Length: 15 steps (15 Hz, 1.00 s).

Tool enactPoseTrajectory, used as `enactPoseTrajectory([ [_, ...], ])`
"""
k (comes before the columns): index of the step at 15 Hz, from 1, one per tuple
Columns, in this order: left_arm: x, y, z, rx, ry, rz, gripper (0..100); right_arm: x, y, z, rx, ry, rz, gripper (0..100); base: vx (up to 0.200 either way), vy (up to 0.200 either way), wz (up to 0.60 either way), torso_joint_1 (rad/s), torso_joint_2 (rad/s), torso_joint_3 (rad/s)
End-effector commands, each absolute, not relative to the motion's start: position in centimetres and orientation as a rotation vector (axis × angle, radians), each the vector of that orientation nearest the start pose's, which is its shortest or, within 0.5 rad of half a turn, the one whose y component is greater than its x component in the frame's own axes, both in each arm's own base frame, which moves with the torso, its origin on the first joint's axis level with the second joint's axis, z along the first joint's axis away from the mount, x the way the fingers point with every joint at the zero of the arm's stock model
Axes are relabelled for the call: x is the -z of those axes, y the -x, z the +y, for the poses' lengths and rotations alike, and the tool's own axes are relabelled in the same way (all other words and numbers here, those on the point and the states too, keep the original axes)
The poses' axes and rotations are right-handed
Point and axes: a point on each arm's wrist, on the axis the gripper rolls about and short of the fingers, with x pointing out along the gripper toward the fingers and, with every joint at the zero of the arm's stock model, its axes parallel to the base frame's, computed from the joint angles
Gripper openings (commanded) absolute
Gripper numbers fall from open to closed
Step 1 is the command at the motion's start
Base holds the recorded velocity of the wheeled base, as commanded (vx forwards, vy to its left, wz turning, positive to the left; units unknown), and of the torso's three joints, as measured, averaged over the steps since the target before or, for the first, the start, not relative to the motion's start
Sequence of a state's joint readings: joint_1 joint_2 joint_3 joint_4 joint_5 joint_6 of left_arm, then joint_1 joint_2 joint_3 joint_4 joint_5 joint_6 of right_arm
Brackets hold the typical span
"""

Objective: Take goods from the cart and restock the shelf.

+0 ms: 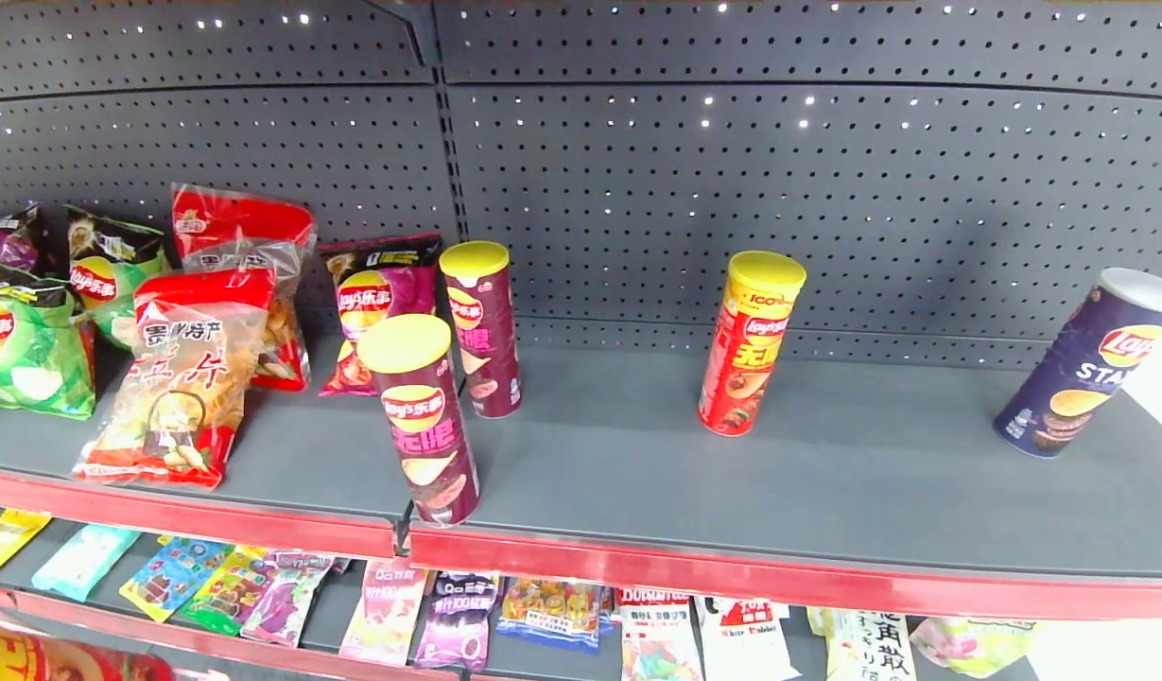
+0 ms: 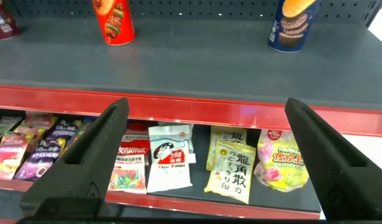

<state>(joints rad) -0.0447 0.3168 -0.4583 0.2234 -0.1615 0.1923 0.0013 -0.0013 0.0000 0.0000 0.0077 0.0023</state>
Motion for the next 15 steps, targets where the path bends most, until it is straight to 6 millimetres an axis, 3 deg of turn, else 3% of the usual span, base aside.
enactPoseTrajectory([
  [1, -17.7, 2.5, -0.3, 0.219, -0.18, 0.054, 0, -7.6, 2.3, 0.0, -0.011, -0.002, 0.0, 100, 0.0, 0.0, 0.0, 0.0, 0.0, 0.0],
  [10, -18.1, 1.1, -0.4, 0.26, -0.085, 0.132, 0, -7.7, 2.3, 0.1, -0.041, 0.065, -0.009, 100, 0.0, 0.0, 0.0, 0.0, 0.0, 0.0],
  [11, -18.3, 0.7, -0.4, 0.24, -0.086, 0.145, 0, -8.5, 2.5, 0.1, -0.062, 0.059, -0.039, 100, 0.0, 0.0, 0.0, 0.0, 0.0, 0.0],
  [12, -18.4, 0.7, -0.4, 0.239, -0.086, 0.146, 0, -11.6, 2.5, 0.2, -0.091, 0.045, -0.06, 100, 0.0, 0.0, 0.0, 0.0, 0.0, 0.0],
  [13, -18.1, 0.6, -0.5, 0.275, -0.084, 0.164, 0, -23.8, -1.4, 0.2, -0.091, -0.192, -0.047, 100, 0.0, 0.0, 0.0, 0.0, 0.0, 0.0],
  [14, -17.8, 0.5, -0.5, 0.301, -0.079, 0.178, 0, -26.8, -3.0, 0.2, -0.094, -0.276, -0.049, 100, 0.0, 0.0, 0.0, 0.0, 0.0, 0.0],
  [15, -17.6, 0.4, -0.6, 0.337, -0.073, 0.192, 0, -27.5, -5.6, 0.5, -0.139, -0.181, 0.013, 100, 0.0, 0.0, 0.0, 0.0, 0.0, 0.0],
])
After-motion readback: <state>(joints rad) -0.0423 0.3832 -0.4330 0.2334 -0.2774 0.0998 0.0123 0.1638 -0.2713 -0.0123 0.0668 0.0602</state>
